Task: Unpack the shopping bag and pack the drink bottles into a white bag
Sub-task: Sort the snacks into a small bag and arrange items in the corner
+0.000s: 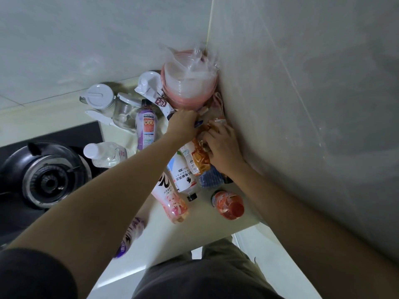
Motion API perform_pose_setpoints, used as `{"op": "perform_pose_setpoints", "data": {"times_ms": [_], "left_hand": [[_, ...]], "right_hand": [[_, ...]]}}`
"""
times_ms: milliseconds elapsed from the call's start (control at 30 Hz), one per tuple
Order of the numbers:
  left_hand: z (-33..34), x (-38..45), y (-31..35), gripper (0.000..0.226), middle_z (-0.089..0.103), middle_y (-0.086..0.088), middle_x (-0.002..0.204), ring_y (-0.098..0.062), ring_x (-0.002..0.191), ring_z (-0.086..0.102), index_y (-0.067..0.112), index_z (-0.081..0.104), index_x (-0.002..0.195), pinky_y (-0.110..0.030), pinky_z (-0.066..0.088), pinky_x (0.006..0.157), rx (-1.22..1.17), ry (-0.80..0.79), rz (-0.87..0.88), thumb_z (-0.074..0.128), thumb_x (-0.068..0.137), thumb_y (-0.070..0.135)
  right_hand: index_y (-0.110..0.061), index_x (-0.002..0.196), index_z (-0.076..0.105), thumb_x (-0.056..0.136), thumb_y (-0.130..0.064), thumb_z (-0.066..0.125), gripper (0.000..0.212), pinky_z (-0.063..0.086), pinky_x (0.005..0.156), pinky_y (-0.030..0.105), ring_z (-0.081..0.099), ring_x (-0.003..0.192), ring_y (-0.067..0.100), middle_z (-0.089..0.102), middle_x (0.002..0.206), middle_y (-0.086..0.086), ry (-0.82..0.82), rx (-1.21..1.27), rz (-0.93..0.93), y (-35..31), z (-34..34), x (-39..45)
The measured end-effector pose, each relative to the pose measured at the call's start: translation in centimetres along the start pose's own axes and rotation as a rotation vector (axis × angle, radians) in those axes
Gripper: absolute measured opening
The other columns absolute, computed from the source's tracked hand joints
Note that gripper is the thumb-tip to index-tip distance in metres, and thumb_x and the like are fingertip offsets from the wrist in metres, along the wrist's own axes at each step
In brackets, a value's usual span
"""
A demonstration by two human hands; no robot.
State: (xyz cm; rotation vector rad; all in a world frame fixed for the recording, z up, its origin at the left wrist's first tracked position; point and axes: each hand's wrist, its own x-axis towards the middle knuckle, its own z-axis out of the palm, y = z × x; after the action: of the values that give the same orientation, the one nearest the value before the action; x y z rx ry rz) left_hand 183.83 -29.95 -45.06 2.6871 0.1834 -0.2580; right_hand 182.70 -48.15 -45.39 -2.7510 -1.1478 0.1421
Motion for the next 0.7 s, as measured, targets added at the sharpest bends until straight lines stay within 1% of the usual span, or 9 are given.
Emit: {"op": "perform_pose_setpoints", "data": {"times_ms": [133,233,300,367,433,500,567,633,700], "left_hand": [[-0.8,-0.4,0.3,0.014,0.070,-0.013,0.088,-0.034,0.083,0.064,0.006,0.070,0.093,-0.038,0.047,0.066,-0.098,0.036,-0.057,0.064,0.091,0.018],[-2.1,-1.2,0.4,0.009,0.061,-0.006,0.082,-0.032,0.080,0.059,0.010,0.062,0.087,-0.038,0.044,0.065,-0.142,0.073,-0.078,0.062,0.092,0.017],[-3.2,-2.1,0.4,0.018,0.056,-0.002,0.077,-0.029,0.076,0.055,0.014,0.054,0.082,-0.034,0.036,0.062,-0.169,0.109,-0.088,0.065,0.094,0.022],[-4.6,-3.2,0.4,0.023,0.056,-0.003,0.076,-0.029,0.073,0.054,0.013,0.053,0.083,-0.033,0.033,0.061,-0.187,0.144,-0.098,0.066,0.095,0.028],[-6.0,-4.6,0.5,0.021,0.060,-0.007,0.084,-0.029,0.078,0.054,0.010,0.057,0.093,-0.035,0.035,0.062,-0.191,0.182,-0.101,0.064,0.095,0.029],[-7.4,-6.3,0.6,0.023,0.062,-0.008,0.090,-0.028,0.081,0.055,0.007,0.060,0.101,-0.036,0.040,0.066,-0.199,0.205,-0.110,0.062,0.097,0.029],[-8.5,-8.1,0.5,0.024,0.064,-0.008,0.090,-0.029,0.082,0.057,0.007,0.061,0.103,-0.037,0.044,0.067,-0.216,0.218,-0.112,0.060,0.098,0.031],[-9.4,-9.9,0.2,0.021,0.066,-0.009,0.089,-0.032,0.084,0.061,0.010,0.061,0.103,-0.039,0.049,0.069,-0.239,0.239,-0.106,0.061,0.096,0.030],[-10.6,-11.9,-0.1,0.018,0.066,-0.007,0.089,-0.031,0.085,0.061,0.012,0.062,0.106,-0.038,0.048,0.071,-0.272,0.274,-0.115,0.063,0.096,0.027]], "right_hand": [[-0.017,0.119,0.066,0.079,-0.017,0.080,0.042,0.037,0.114,0.048,0.052,0.132,0.028,0.067,0.127,0.005,0.085,0.029,-0.023,0.2,-0.7,-0.4],[-0.014,0.117,0.065,0.080,-0.020,0.082,0.041,0.043,0.110,0.046,0.056,0.125,0.029,0.066,0.124,0.007,0.092,0.060,0.002,-0.1,-2.0,-0.5],[-0.014,0.119,0.063,0.082,-0.021,0.082,0.042,0.049,0.103,0.045,0.057,0.120,0.026,0.064,0.123,0.006,0.099,0.113,0.041,-0.5,-3.1,-0.7],[-0.015,0.124,0.060,0.083,-0.024,0.083,0.048,0.052,0.101,0.041,0.058,0.118,0.023,0.062,0.126,0.004,0.106,0.173,0.092,-1.1,-4.2,-1.0],[-0.016,0.129,0.059,0.083,-0.027,0.084,0.053,0.052,0.103,0.037,0.057,0.122,0.022,0.059,0.132,0.003,0.107,0.229,0.133,-2.0,-5.3,-1.5],[-0.019,0.131,0.059,0.083,-0.029,0.084,0.055,0.052,0.104,0.038,0.055,0.128,0.022,0.055,0.140,0.002,0.120,0.261,0.158,-3.1,-6.4,-2.2],[-0.020,0.131,0.061,0.082,-0.030,0.084,0.055,0.051,0.107,0.039,0.052,0.132,0.023,0.052,0.143,0.000,0.143,0.280,0.158,-4.3,-7.4,-2.9],[-0.021,0.126,0.062,0.082,-0.031,0.083,0.050,0.050,0.109,0.043,0.052,0.131,0.022,0.054,0.137,-0.003,0.178,0.306,0.129,-5.6,-8.2,-3.4],[-0.020,0.118,0.063,0.081,-0.032,0.081,0.043,0.052,0.101,0.046,0.055,0.122,0.021,0.056,0.124,-0.004,0.217,0.336,0.104,-7.2,-9.0,-3.7]]}}
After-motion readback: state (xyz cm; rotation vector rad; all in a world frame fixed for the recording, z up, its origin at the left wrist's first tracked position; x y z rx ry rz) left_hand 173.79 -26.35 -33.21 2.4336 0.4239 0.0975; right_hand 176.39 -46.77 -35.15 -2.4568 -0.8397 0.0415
